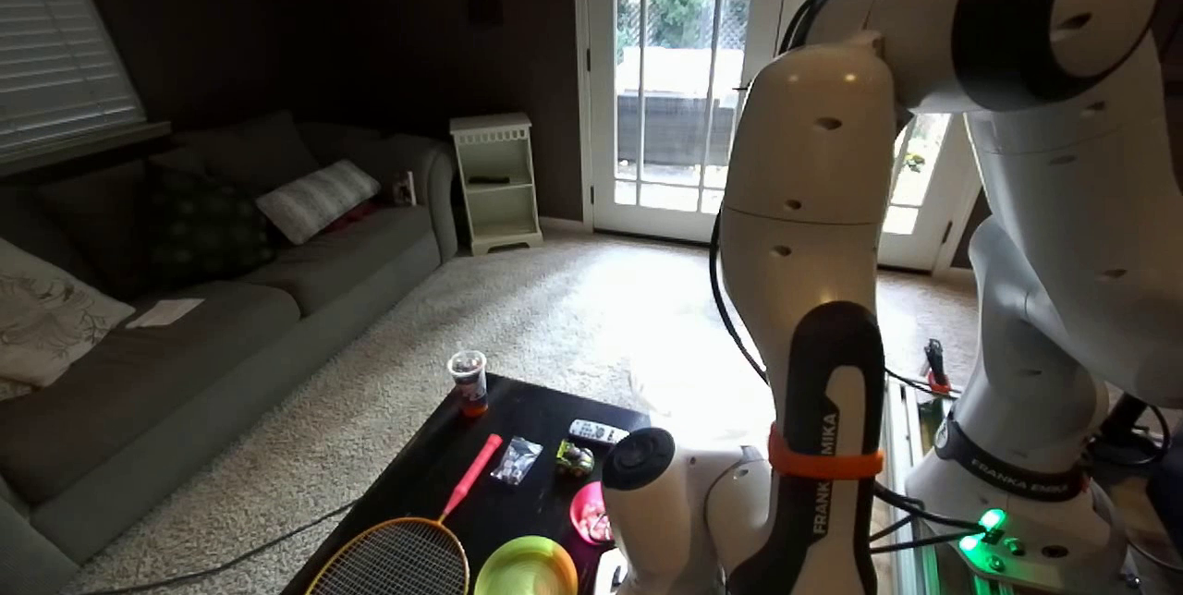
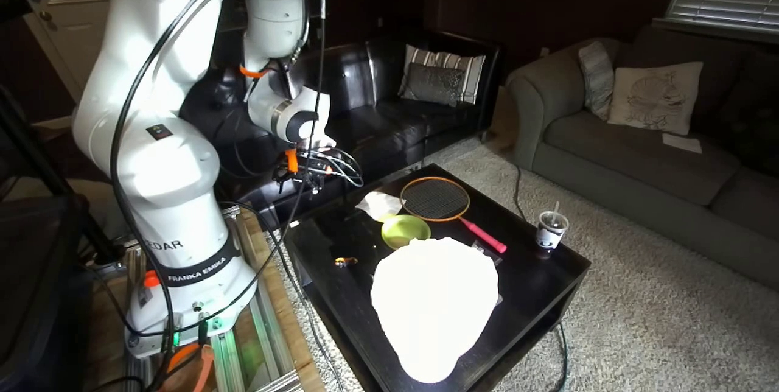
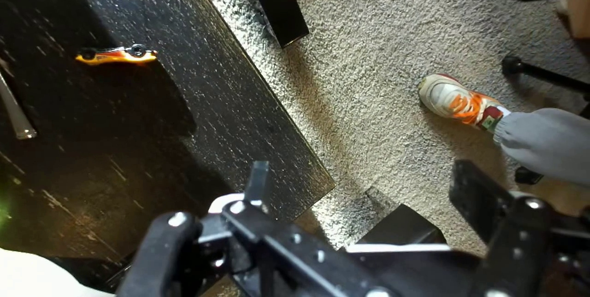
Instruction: Move the orange and black object to the left.
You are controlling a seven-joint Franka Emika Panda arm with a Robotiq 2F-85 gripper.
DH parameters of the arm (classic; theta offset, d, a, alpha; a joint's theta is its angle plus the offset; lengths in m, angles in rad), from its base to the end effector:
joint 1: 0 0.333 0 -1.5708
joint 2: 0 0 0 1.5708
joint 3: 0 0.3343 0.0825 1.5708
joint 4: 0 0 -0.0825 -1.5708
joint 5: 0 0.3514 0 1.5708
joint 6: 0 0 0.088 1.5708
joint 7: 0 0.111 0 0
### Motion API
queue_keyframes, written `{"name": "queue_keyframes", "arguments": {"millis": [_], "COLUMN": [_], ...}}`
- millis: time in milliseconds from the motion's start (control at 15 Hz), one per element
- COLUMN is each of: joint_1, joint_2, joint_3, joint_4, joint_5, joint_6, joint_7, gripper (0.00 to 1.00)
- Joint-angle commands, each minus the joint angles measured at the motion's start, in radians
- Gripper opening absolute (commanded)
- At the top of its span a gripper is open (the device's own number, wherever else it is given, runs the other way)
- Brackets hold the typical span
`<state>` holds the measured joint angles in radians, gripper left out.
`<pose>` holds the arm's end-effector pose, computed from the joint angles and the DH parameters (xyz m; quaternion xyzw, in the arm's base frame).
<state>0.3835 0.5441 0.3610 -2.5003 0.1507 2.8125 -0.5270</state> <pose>0.3062 0.2977 0.1209 -0.8442 -0.5140 0.1160 0.0986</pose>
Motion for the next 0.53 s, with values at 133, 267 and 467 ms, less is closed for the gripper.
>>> {"name": "queue_keyframes", "arguments": {"millis": [133, 267, 467], "joint_1": [-0.051, 0.000, 0.081], "joint_2": [0.030, 0.067, 0.127], "joint_3": [0.037, -0.006, -0.075], "joint_4": [0.015, 0.041, 0.095], "joint_5": [-0.100, -0.174, -0.281], "joint_6": [-0.004, -0.007, -0.030], "joint_7": [0.075, 0.147, 0.245], "gripper": [1.00, 1.00, 1.00]}}
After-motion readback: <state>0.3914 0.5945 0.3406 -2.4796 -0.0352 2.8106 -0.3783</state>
